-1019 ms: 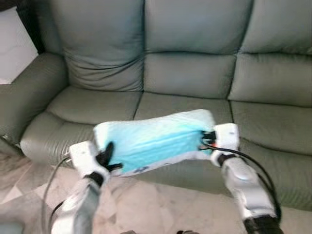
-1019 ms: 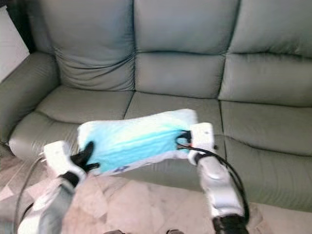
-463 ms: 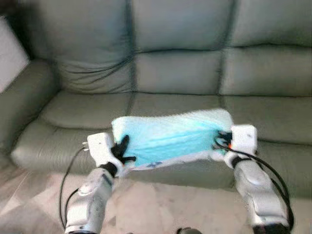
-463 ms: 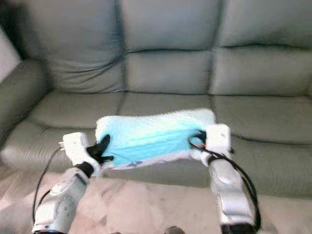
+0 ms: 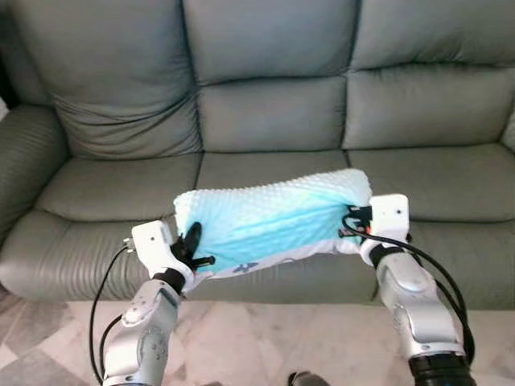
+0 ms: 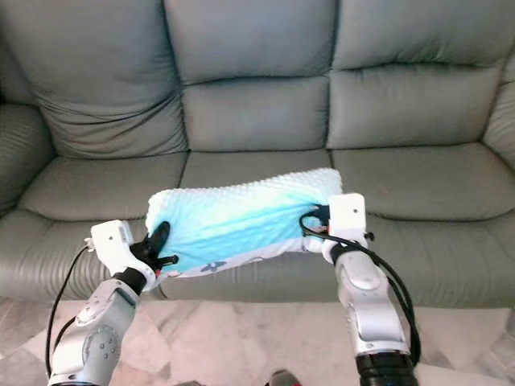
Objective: Move the pillow to the sofa
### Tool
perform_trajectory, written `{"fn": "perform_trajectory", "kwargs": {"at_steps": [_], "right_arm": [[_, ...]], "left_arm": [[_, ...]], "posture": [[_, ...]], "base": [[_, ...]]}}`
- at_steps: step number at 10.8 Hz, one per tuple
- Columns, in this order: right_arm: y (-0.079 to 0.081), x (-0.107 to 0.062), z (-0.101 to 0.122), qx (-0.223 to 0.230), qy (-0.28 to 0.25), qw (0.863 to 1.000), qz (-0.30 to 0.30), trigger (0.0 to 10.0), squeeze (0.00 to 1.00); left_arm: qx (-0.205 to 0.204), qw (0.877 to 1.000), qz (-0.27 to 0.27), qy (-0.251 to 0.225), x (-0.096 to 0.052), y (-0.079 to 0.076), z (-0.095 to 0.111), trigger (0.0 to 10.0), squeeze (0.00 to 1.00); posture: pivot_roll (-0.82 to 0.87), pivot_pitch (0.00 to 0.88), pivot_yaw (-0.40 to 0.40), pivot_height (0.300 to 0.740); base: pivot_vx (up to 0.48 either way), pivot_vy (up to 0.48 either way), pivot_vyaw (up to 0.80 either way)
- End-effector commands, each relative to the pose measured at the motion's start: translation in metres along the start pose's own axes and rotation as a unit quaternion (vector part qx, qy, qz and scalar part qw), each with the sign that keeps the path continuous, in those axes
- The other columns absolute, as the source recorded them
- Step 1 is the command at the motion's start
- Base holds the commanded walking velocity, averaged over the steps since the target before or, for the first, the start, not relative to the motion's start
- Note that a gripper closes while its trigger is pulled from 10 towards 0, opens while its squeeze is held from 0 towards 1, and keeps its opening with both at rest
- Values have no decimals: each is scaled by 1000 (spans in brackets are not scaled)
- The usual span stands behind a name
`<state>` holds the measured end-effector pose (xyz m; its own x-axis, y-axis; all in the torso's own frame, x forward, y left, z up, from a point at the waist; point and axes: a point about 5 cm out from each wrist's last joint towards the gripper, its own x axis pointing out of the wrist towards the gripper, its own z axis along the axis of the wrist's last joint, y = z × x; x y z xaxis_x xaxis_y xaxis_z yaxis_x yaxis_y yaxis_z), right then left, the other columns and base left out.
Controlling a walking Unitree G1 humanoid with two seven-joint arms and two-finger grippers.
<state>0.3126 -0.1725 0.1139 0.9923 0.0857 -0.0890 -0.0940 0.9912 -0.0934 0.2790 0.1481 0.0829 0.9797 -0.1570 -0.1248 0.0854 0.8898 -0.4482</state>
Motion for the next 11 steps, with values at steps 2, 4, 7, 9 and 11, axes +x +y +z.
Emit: {"fn": "perform_trajectory", "kwargs": {"at_steps": [2,4,7,9,11], "right_arm": [[7,1,-1,6,-2,1000,9,10000,0],[13,2,-3,9,-1,1000,17,10000,0],[24,5,-3,13,-3,999,39,10000,0],[32,6,-1,9,-12,998,62,10000,0],[33,7,0,2,-18,997,74,10000,0]], "left_arm": [[10,999,37,-12,-6,17,7,10000,0],[37,997,65,-18,-16,30,9,10000,0],[81,990,115,-31,-28,48,15,10000,0],[98,985,132,-45,-31,52,19,10000,0],[102,978,167,-71,-36,59,27,10000,0]], "posture": [[-225,166,95,740],[-211,172,95,740],[-185,176,90,740],[-180,178,89,740],[-178,180,91,740]], "base": [[0,0,-794],[0,0,-788],[0,0,-792],[0,0,0],[0,0,0]]}}
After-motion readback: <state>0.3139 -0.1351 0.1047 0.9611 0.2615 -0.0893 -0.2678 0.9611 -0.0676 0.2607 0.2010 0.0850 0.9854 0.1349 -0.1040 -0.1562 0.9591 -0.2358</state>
